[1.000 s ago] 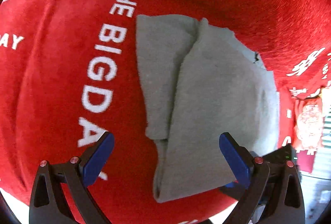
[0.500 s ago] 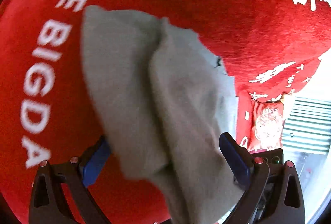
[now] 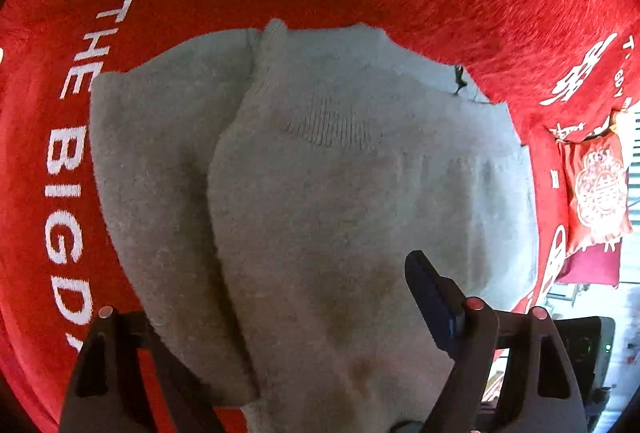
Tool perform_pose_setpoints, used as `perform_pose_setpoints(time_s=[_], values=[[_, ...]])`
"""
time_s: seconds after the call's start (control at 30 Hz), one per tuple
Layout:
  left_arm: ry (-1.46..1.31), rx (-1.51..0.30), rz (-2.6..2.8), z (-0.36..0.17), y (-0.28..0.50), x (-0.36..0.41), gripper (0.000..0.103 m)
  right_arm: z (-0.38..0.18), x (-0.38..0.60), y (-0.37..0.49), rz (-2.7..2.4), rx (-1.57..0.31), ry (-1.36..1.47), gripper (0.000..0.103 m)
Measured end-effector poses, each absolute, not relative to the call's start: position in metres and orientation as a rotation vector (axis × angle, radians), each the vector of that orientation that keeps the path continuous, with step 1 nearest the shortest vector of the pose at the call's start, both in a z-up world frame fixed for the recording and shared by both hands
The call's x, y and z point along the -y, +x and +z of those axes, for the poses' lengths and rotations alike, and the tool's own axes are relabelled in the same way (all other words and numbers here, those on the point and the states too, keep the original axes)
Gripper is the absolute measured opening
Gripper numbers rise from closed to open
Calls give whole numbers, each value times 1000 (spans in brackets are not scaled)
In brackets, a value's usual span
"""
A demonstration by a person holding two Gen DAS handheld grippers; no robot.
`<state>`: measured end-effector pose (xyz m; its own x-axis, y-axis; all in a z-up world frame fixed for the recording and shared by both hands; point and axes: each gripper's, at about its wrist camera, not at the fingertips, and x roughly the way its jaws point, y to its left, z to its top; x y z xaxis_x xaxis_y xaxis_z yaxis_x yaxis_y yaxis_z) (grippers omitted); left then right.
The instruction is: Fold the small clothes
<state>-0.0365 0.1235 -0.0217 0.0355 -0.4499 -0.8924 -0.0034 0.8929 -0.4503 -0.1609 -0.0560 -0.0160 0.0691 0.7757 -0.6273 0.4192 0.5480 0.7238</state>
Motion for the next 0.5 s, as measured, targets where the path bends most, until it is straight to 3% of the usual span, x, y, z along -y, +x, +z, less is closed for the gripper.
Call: perform_pose_setpoints(time_s=[0.07, 0.1, 0.43, 0.5], values=[[-351, -1505, -355, -23, -40, -125, 85, -10, 60, -160, 367, -1586, 991, 57], [-340, -1505, -354, -24, -42, -124, 85, -5, 63, -160, 374, -1586, 960, 61], [-281, -1508, -318, -31, -49, -113, 85, 33, 108, -123, 285, -1497, 728, 61], [-270, -1510, -310, -31, -49, -112, 85, 34, 111, -115, 276, -1480, 698, 50]])
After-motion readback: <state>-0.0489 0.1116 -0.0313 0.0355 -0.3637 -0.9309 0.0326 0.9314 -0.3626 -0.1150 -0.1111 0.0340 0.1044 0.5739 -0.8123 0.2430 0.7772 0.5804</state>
